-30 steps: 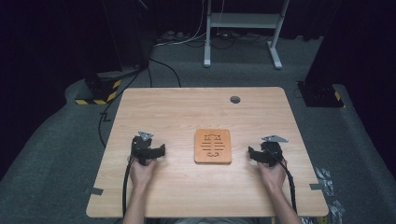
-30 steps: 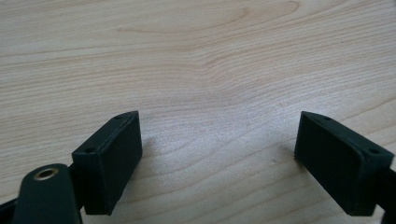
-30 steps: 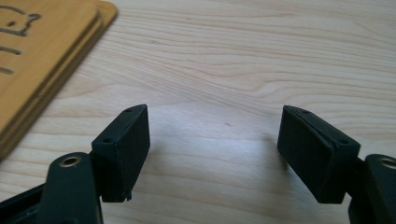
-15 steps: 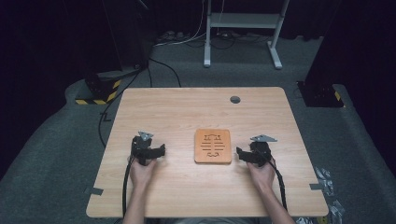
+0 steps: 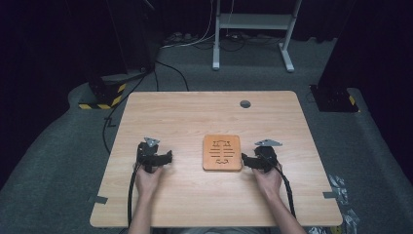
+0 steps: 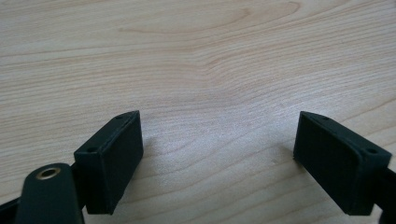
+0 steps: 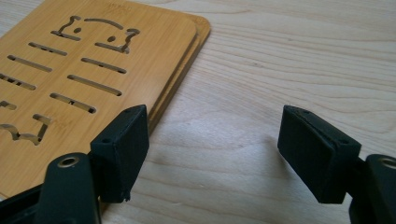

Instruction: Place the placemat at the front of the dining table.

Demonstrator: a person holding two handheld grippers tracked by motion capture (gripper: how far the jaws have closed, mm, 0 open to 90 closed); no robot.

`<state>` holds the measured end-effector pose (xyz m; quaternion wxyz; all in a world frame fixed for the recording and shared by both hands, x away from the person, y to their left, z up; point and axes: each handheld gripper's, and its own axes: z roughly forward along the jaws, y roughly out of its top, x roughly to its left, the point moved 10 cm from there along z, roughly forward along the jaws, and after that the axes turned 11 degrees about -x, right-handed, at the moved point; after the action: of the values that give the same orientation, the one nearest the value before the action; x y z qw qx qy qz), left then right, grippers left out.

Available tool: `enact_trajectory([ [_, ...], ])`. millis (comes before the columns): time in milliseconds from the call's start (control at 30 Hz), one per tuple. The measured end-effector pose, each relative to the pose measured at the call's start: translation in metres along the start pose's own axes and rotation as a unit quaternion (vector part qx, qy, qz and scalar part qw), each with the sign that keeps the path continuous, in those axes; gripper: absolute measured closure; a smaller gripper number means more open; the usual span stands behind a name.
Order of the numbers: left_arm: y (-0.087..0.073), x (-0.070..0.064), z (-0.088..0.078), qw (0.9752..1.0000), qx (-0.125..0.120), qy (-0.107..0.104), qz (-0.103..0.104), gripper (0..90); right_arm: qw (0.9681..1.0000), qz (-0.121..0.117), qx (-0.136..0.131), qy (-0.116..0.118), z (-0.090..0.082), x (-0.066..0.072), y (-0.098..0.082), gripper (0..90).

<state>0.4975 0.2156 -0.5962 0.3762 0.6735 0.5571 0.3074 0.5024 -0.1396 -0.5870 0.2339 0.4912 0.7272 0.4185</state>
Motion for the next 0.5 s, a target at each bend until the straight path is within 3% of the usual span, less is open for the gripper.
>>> enact_trajectory([
  [500, 0.0, 0.0, 0.0, 1.0, 0.0, 0.0, 0.0, 16.0, 0.9999, -0.008, -0.001, 0.007, 0.005, 0.014, 0.003, 25.5],
])
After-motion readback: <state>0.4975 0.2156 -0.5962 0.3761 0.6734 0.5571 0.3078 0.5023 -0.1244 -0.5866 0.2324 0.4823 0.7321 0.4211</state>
